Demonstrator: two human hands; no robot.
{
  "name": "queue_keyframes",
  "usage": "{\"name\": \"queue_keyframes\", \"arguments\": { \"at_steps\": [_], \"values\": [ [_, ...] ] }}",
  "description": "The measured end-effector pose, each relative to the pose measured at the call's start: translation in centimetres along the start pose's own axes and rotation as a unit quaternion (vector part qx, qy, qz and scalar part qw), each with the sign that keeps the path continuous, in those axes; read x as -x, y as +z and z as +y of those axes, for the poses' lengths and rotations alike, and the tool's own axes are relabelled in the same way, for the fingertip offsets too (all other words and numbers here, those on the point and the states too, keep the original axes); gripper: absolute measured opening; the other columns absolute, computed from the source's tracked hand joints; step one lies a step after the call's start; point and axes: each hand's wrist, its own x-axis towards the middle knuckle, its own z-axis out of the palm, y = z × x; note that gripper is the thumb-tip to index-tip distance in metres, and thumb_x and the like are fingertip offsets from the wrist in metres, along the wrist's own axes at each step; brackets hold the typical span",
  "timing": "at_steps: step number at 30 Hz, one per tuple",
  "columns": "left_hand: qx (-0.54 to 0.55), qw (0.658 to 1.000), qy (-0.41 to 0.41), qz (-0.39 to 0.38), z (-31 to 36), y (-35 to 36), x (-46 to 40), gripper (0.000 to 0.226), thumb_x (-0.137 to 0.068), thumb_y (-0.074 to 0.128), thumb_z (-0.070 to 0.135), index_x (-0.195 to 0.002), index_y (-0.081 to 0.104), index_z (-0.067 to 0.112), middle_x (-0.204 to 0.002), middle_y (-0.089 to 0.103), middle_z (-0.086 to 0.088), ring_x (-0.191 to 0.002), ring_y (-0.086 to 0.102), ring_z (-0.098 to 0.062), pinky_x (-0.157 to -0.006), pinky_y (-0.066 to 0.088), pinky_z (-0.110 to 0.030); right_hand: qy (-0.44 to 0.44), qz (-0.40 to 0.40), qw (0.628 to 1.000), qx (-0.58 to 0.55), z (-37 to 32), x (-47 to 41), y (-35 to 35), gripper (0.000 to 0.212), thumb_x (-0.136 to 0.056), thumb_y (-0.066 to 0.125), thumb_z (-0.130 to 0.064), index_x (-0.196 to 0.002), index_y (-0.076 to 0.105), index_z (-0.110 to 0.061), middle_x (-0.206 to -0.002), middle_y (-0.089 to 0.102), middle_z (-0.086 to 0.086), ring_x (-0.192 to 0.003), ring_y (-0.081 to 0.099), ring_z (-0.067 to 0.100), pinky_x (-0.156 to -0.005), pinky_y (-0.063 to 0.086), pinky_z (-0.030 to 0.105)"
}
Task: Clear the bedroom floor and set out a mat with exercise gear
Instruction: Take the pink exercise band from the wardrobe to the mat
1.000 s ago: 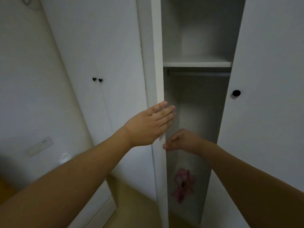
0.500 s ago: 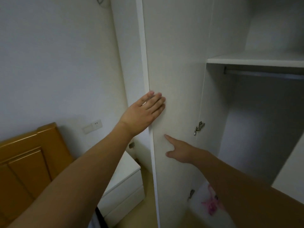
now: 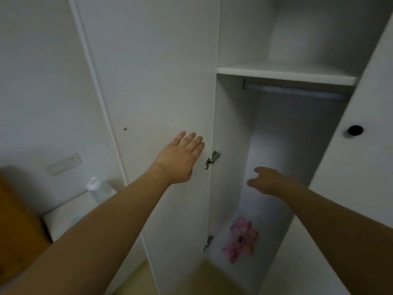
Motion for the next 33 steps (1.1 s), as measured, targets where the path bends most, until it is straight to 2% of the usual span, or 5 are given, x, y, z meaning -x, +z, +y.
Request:
{"name": "queue_keyframes", "arguments": {
  "at_steps": [10, 17, 23, 27, 33],
  "values": [
    [0.177, 0.962, 0.203, 0.030, 13.0, 1.1, -13.8, 0.076, -0.094, 0.041, 0.022, -0.155, -0.003, 0.010, -0.164, -0.004, -0.007, -0.150, -0.002, -0.021, -0.122, -0.003, -0.035, 0.241, 0.058, 0.966, -0.068, 10.5, -0.1, -5.9, 0.070, -0.098, 0.025, -0.058, -0.148, 0.032, -0.009, -0.152, 0.035, 0.016, -0.136, 0.038, 0.035, -0.112, 0.032, 0.045],
    [0.341, 0.883, 0.322, 0.021, 20.0, 2.1, -20.8, 0.081, -0.088, 0.049, 0.018, -0.155, 0.003, 0.010, -0.163, 0.004, -0.009, -0.150, 0.006, -0.022, -0.122, 0.004, -0.034, 0.353, 0.116, 0.921, -0.119, 11.0, -2.2, -8.2, 0.094, -0.084, 0.020, -0.080, -0.147, 0.035, -0.011, -0.149, 0.039, 0.017, -0.129, 0.045, 0.039, -0.108, 0.037, 0.051],
    [0.537, 0.778, 0.319, -0.072, 23.5, 2.6, -22.2, 0.083, -0.090, 0.044, 0.007, -0.156, -0.004, 0.025, -0.164, 0.004, 0.002, -0.149, 0.012, -0.016, -0.122, 0.015, -0.035, 0.397, 0.145, 0.899, -0.110, 11.4, -4.0, -8.4, 0.091, -0.083, 0.023, -0.080, -0.141, 0.043, -0.013, -0.141, 0.047, 0.016, -0.119, 0.052, 0.038, -0.102, 0.043, 0.047],
    [0.699, 0.657, 0.250, -0.127, 25.5, 2.2, -21.6, 0.076, -0.090, 0.044, 0.002, -0.152, 0.016, 0.035, -0.154, 0.035, 0.010, -0.139, 0.035, -0.009, -0.118, 0.028, -0.033, 0.405, 0.219, 0.886, -0.059, 11.9, -4.3, -6.7, 0.075, -0.084, 0.024, -0.076, -0.108, 0.058, -0.014, -0.086, 0.058, 0.007, -0.080, 0.056, 0.026, -0.072, 0.042, 0.035],
    [0.722, 0.656, 0.192, -0.110, 24.7, 0.9, -18.2, 0.063, -0.086, 0.039, -0.010, -0.142, 0.038, 0.018, -0.133, 0.055, -0.001, -0.123, 0.051, -0.016, -0.100, 0.038, -0.022, 0.400, 0.238, 0.883, -0.058, 11.1, -1.9, -4.6, 0.072, -0.083, 0.023, -0.074, -0.085, 0.060, -0.012, -0.070, 0.054, 0.003, -0.063, 0.051, 0.020, -0.062, 0.039, 0.033]
  ]
}}
